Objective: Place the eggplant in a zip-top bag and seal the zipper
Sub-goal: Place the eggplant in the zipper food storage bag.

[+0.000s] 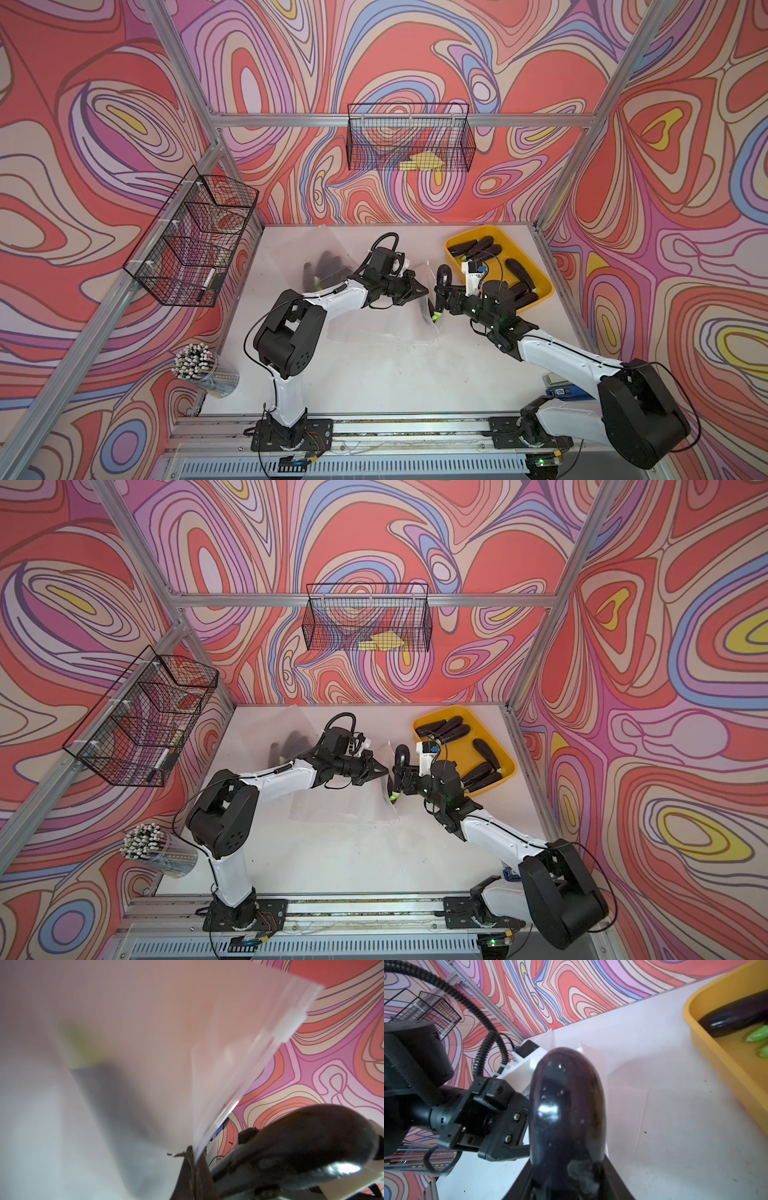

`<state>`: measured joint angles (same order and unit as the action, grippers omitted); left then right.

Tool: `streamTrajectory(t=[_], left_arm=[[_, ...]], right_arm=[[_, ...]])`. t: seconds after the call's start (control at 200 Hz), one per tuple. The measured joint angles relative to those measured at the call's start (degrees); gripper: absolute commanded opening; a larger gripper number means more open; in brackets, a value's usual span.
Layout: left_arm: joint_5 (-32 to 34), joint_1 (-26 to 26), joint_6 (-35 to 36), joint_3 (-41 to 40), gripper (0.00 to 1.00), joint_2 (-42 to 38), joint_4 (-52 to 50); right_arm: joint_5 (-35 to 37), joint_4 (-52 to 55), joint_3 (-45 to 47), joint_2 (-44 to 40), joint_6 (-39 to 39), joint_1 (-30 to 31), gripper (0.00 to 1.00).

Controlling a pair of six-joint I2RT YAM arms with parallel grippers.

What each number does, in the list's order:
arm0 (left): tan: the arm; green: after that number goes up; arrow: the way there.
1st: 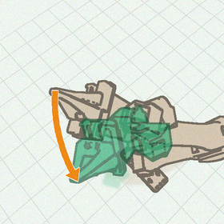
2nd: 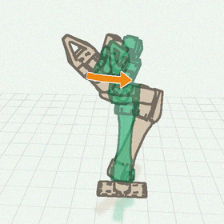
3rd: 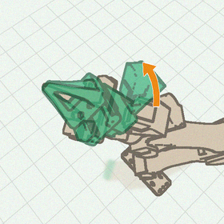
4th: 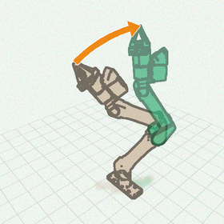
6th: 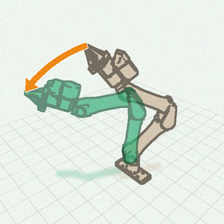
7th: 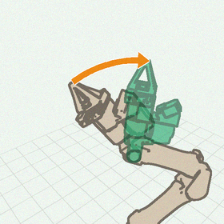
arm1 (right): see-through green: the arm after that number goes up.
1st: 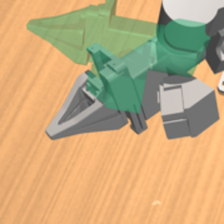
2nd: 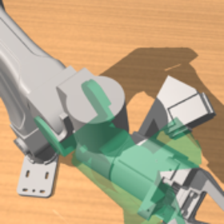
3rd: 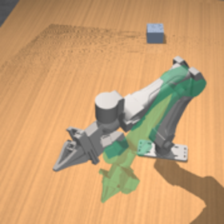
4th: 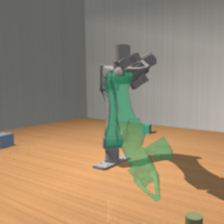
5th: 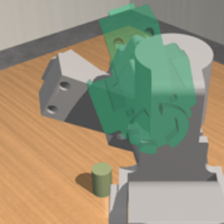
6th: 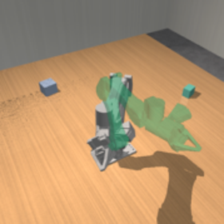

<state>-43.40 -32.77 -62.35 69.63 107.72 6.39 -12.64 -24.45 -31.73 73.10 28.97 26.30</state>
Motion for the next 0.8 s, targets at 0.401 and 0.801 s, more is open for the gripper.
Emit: streamTrajectory(t=[0.401,0.801], left_arm=[[-0.5,0.2,-2.6,-1.2,0.0,-1.6,1.7],[-0.1,0.1,0.4,-1.7,0.0,-5.7,-1.4]], right_arm=[[2.0,-3.4,3.8,0.8,-2.4,1.1,0.24],[1.0,5.9,0.6,5.6,-4.5,2.2,0.23]])
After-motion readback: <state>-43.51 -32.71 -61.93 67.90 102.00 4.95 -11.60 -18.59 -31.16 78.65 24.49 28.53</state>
